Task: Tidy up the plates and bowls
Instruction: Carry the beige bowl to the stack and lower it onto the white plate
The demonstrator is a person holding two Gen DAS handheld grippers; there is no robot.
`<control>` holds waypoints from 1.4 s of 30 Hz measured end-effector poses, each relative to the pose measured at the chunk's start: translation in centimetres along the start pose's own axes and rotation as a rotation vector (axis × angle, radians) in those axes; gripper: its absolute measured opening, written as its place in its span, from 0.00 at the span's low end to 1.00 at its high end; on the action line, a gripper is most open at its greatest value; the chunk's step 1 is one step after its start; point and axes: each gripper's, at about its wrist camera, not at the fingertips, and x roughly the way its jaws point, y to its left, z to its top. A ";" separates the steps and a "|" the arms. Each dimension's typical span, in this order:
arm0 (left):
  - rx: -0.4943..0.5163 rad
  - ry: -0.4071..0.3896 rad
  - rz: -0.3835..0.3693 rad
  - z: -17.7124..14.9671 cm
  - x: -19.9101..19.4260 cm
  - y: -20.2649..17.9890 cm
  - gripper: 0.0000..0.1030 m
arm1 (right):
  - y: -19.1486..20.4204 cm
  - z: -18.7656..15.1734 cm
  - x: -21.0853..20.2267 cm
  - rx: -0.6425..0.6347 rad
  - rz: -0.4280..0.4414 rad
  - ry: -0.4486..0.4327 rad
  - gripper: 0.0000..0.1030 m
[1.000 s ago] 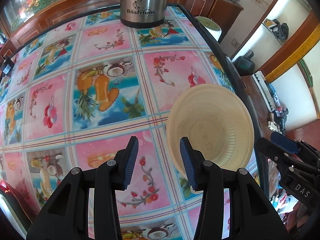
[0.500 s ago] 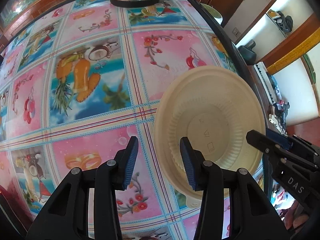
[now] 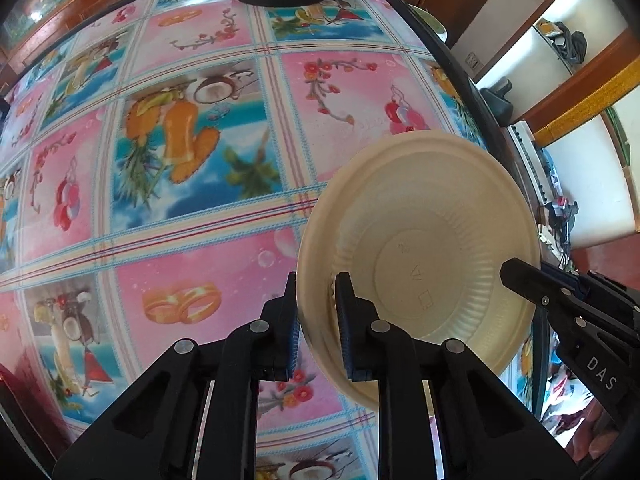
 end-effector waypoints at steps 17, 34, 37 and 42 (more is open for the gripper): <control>-0.141 -0.016 -0.003 -5.2 -4.0 8.8 0.15 | 8.6 -2.1 -0.2 -0.101 0.034 0.016 0.10; -0.190 0.075 -0.097 -5.2 -2.6 9.1 0.13 | 7.3 -2.8 1.0 -0.045 0.049 0.046 0.10; -0.183 0.067 -0.097 -5.2 -3.0 9.1 0.13 | 7.4 -2.9 0.8 -0.044 0.053 0.047 0.10; -0.203 0.046 -0.106 -5.7 -4.7 10.5 0.13 | 8.4 -2.9 0.1 -0.064 0.058 0.040 0.10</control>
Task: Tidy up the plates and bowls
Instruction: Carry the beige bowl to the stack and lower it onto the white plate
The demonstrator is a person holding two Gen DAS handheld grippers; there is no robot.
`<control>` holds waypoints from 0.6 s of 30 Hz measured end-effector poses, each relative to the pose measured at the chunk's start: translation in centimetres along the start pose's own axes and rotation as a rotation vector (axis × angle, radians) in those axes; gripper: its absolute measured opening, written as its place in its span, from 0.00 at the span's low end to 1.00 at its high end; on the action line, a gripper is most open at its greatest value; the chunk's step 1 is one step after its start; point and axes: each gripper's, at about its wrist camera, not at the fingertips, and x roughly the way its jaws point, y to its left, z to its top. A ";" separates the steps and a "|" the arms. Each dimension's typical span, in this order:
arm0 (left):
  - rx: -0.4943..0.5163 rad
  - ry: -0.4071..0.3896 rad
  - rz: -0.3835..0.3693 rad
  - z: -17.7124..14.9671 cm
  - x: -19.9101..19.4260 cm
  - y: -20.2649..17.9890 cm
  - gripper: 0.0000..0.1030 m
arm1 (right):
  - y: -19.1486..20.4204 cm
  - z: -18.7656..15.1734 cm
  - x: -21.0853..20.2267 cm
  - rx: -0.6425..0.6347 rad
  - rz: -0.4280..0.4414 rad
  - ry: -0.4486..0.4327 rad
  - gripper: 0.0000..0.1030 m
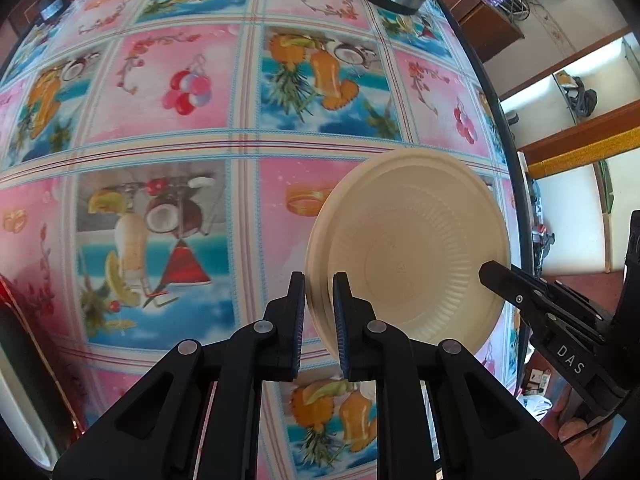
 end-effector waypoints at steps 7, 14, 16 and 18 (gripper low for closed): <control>-0.038 -0.030 0.012 -1.3 -2.5 2.8 0.13 | 3.2 -0.4 0.0 -0.044 0.018 0.005 0.10; -0.089 -0.063 0.018 -3.2 -5.4 6.5 0.13 | 7.2 -0.6 -0.1 -0.094 0.046 0.003 0.10; -0.103 -0.077 0.016 -3.7 -6.4 7.4 0.13 | 8.4 -0.7 -0.4 -0.110 0.054 0.000 0.10; -0.118 -0.095 0.015 -4.1 -7.6 8.5 0.13 | 9.8 -0.7 -0.7 -0.131 0.061 -0.006 0.10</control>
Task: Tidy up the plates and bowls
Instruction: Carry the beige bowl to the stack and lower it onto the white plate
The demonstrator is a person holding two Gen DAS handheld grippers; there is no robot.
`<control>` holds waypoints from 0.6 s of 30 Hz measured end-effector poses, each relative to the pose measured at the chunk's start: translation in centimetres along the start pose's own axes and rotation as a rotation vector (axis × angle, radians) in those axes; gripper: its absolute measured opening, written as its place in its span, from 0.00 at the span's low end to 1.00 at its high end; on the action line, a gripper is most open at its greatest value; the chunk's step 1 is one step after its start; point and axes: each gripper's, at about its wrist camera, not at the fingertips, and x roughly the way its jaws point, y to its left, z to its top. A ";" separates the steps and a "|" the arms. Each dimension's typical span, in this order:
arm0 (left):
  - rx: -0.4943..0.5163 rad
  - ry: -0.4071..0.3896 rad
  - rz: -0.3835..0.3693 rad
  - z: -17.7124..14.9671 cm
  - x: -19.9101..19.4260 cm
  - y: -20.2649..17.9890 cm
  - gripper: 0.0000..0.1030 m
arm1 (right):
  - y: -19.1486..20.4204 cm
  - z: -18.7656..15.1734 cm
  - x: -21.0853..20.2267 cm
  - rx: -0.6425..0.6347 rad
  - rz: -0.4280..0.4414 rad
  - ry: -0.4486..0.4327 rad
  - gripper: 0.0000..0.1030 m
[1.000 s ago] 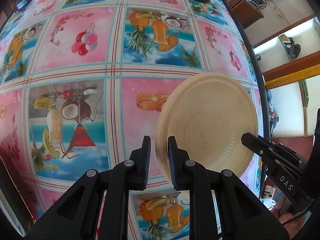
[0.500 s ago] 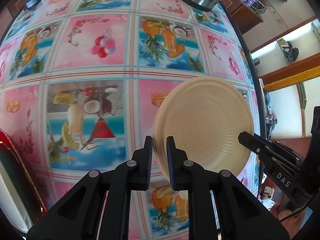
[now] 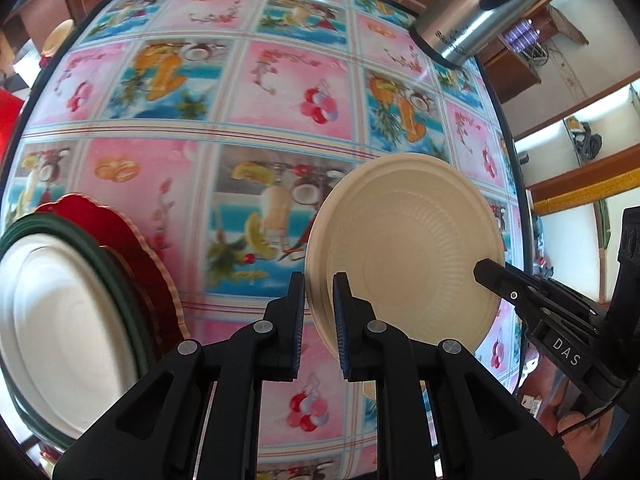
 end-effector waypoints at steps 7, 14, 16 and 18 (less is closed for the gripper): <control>-0.057 -0.066 0.009 -1.0 -4.3 4.2 0.13 | 4.9 0.4 -0.8 -0.072 0.038 -0.020 0.10; -0.128 -0.120 0.040 -2.7 -8.3 9.4 0.13 | 11.0 0.6 -0.7 -0.163 0.076 -0.027 0.10; -0.148 -0.133 0.049 -3.3 -9.2 10.8 0.13 | 12.8 0.5 -0.6 -0.194 0.087 -0.027 0.10; -0.168 -0.142 0.059 -3.8 -9.9 12.1 0.13 | 14.3 0.4 -0.3 -0.216 0.098 -0.022 0.10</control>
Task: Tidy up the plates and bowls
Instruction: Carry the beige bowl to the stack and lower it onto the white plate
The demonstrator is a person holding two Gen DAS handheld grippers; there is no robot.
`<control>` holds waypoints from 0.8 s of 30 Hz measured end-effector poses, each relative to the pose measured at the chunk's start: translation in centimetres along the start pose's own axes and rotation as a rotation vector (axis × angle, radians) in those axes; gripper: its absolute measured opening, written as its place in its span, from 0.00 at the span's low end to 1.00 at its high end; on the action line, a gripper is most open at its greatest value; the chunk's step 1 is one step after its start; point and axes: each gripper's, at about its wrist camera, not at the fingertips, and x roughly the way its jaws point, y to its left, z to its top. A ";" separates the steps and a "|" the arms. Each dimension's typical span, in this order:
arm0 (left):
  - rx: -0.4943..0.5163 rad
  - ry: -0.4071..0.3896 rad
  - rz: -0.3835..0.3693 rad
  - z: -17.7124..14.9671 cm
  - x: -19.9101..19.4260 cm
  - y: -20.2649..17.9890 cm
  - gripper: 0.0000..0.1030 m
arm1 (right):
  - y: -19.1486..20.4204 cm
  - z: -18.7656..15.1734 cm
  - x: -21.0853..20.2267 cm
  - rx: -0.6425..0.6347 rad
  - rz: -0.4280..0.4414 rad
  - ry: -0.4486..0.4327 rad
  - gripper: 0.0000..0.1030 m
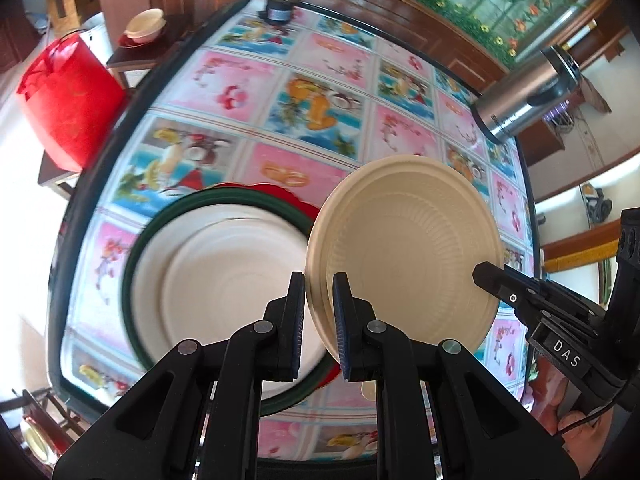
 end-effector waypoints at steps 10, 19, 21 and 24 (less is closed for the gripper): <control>-0.078 -0.024 0.044 -1.2 -1.8 5.6 0.13 | 5.8 0.5 2.6 -0.099 0.037 0.037 0.12; -0.083 -0.027 0.076 -1.7 -1.5 7.0 0.13 | 7.7 0.2 4.1 -0.128 0.044 0.071 0.13; -0.076 -0.025 0.086 -1.8 -1.3 7.2 0.13 | 7.9 0.2 4.3 -0.131 0.042 0.075 0.13; -0.072 -0.020 0.103 -2.0 -0.8 7.5 0.13 | 8.1 0.0 4.8 -0.134 0.041 0.085 0.13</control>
